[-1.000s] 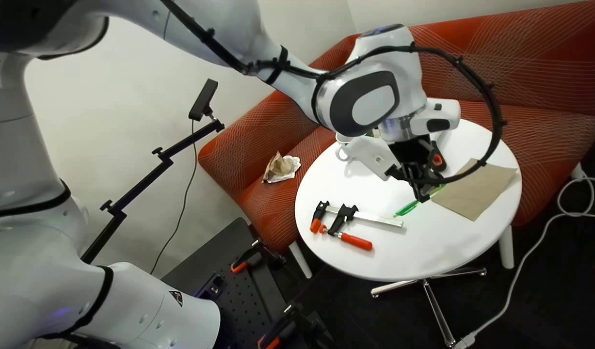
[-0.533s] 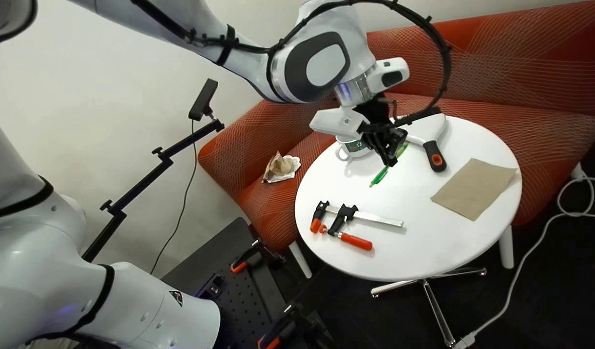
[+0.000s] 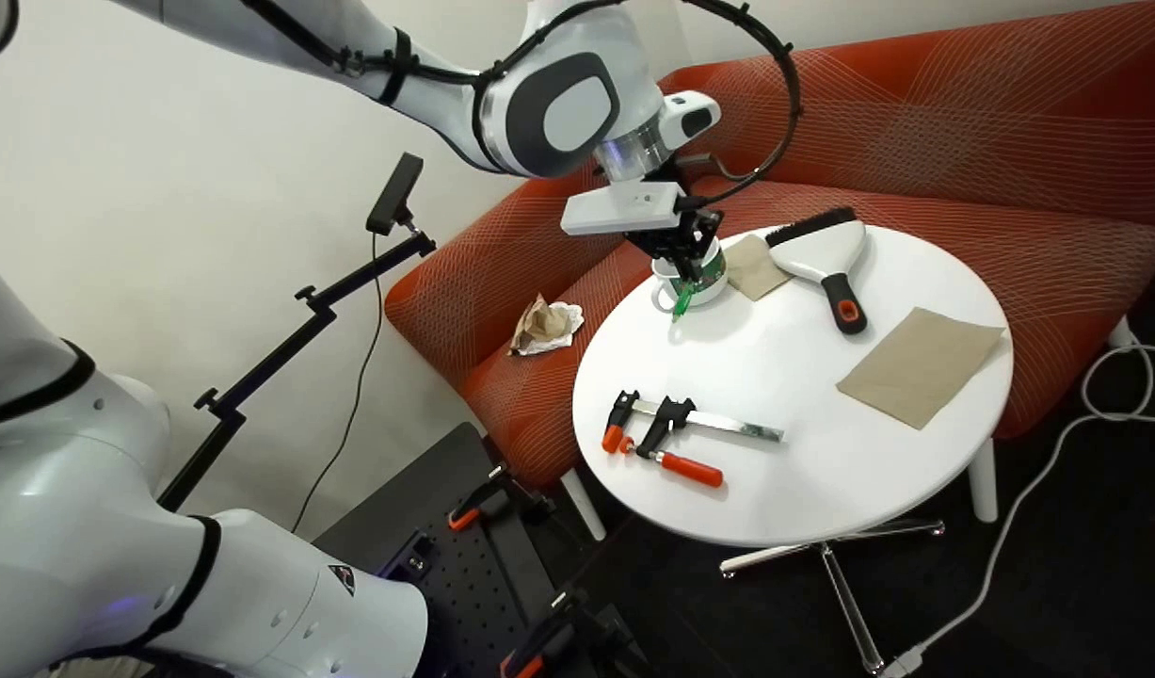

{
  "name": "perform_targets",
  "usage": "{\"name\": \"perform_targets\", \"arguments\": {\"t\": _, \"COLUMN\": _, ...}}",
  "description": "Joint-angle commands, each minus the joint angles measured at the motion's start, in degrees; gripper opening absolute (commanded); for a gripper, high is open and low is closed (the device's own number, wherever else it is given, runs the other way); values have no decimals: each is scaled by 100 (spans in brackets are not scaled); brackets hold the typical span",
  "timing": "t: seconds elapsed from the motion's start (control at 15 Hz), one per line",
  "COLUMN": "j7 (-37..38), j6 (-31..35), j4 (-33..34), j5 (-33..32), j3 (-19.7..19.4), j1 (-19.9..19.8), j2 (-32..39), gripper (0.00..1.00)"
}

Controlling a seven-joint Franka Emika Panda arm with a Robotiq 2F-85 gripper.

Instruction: Pick up the pen from the table and place it in the mug

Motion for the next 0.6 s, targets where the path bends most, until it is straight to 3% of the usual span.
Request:
{"name": "perform_targets", "arguments": {"t": 0.0, "j7": -1149, "j6": -144, "j4": -7, "j5": 665, "j3": 512, "j1": -354, "j2": -99, "gripper": 3}}
{"name": "perform_targets", "arguments": {"t": 0.07, "j7": -1140, "j6": -307, "j4": 39, "j5": 668, "j3": 480, "j1": -334, "j2": -80, "gripper": 3}}
{"name": "perform_targets", "arguments": {"t": 0.13, "j7": -842, "j6": -73, "j4": 20, "j5": 514, "j3": 354, "j1": -176, "j2": 1, "gripper": 11}}
{"name": "perform_targets", "arguments": {"t": 0.53, "j7": -969, "j6": -147, "j4": 27, "j5": 556, "j3": 361, "j1": -203, "j2": 0, "gripper": 11}}
